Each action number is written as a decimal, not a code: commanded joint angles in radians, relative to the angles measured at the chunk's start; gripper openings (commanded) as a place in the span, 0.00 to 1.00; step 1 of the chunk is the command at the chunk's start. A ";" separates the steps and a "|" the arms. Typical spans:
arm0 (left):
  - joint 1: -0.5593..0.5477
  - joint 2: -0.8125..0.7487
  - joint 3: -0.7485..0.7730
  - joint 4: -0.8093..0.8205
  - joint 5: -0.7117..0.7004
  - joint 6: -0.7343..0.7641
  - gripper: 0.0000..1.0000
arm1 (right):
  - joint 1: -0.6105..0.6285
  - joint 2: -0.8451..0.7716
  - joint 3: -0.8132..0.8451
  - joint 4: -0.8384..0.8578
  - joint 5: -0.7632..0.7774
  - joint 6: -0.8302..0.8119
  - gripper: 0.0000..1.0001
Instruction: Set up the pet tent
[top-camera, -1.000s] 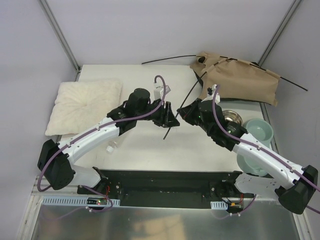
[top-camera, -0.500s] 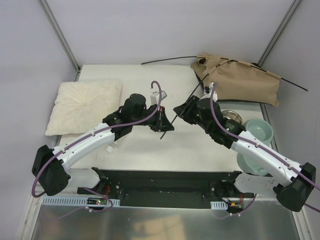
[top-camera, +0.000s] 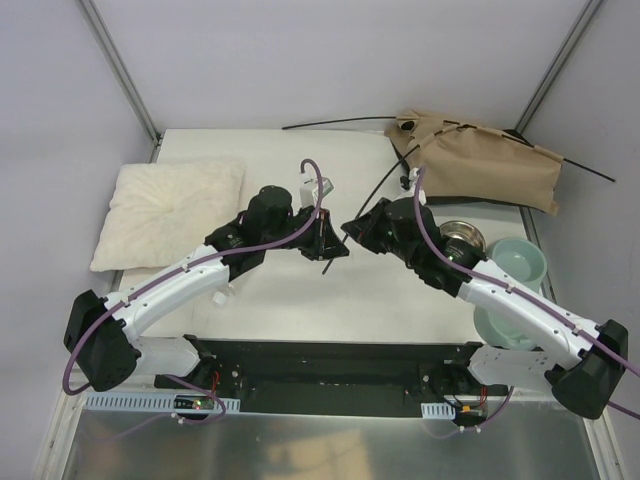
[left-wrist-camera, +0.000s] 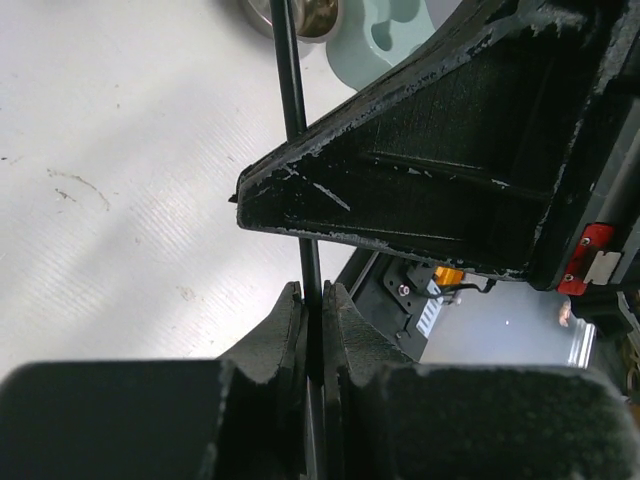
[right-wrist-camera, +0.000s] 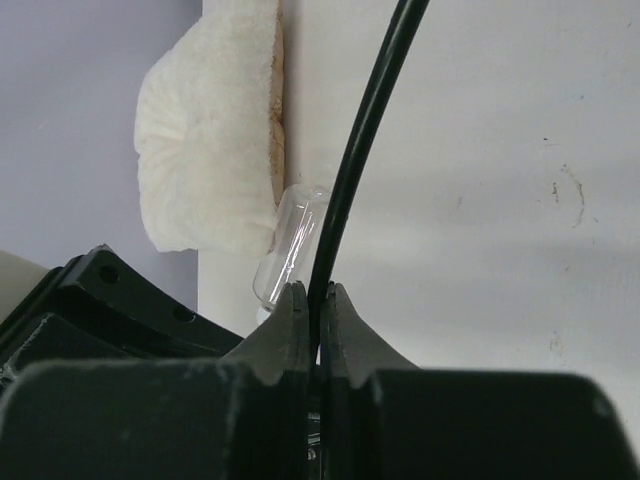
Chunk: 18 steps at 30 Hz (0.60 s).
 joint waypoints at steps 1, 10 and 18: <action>-0.007 -0.021 0.044 0.091 -0.043 0.026 0.00 | 0.006 0.005 0.060 0.006 0.012 -0.012 0.00; 0.011 -0.151 0.024 0.022 -0.279 0.069 0.71 | 0.006 -0.033 0.103 -0.026 0.004 -0.009 0.00; 0.123 -0.205 -0.060 0.112 -0.533 -0.009 0.99 | 0.007 -0.059 0.121 -0.031 -0.012 0.009 0.00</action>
